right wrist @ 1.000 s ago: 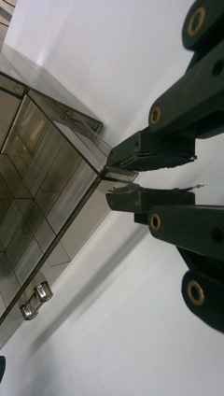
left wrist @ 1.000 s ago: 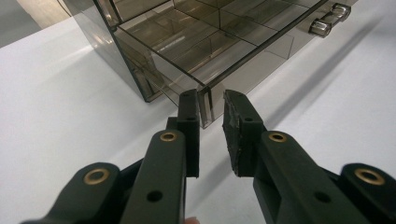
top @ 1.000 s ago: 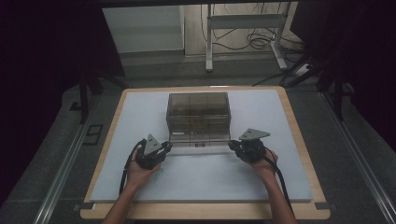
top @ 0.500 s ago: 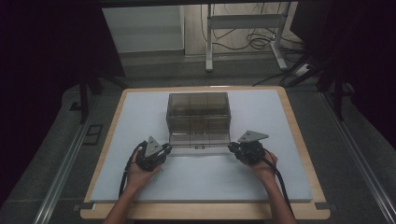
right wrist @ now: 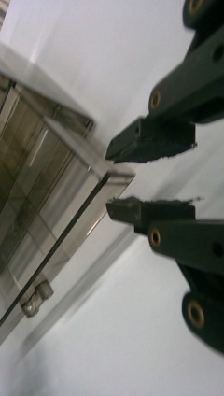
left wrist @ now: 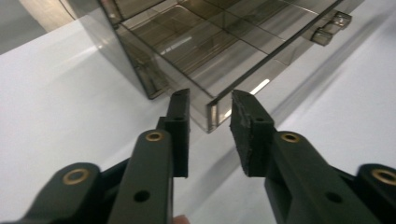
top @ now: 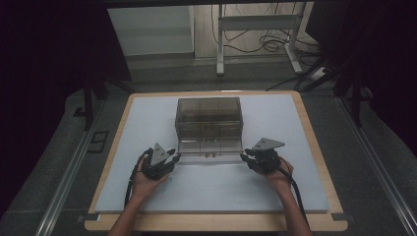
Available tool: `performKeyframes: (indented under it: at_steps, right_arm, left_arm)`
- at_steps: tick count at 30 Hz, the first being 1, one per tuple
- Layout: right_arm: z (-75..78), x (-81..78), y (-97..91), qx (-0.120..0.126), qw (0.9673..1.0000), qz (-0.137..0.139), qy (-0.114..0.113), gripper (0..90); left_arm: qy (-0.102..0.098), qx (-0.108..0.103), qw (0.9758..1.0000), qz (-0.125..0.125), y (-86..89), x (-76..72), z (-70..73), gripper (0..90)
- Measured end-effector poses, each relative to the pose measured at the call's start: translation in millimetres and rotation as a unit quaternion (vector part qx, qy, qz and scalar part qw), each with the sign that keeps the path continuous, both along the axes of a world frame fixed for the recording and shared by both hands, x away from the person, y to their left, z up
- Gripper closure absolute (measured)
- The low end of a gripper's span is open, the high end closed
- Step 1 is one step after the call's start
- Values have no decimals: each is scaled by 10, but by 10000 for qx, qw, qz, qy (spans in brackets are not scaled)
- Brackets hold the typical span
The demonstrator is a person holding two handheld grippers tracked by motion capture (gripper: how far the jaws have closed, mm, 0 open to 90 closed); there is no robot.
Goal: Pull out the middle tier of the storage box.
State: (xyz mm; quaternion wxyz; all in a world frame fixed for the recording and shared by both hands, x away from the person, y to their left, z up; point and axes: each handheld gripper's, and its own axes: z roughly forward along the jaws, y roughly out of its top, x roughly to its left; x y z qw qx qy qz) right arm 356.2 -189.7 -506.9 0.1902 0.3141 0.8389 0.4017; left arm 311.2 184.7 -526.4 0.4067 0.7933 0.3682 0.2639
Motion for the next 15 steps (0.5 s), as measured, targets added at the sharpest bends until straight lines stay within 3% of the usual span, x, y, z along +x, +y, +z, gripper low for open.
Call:
performKeyframes:
  at_steps: [8,15]
  right_arm:
    - [22,-51,-77,139,9999,12,51,543]
    - [43,-97,-79,180,9998,36,2,446]
  left_arm:
    - [191,-235,9995,20,107,-25,39,511]
    - [390,-238,9989,55,145,-54,63,391]
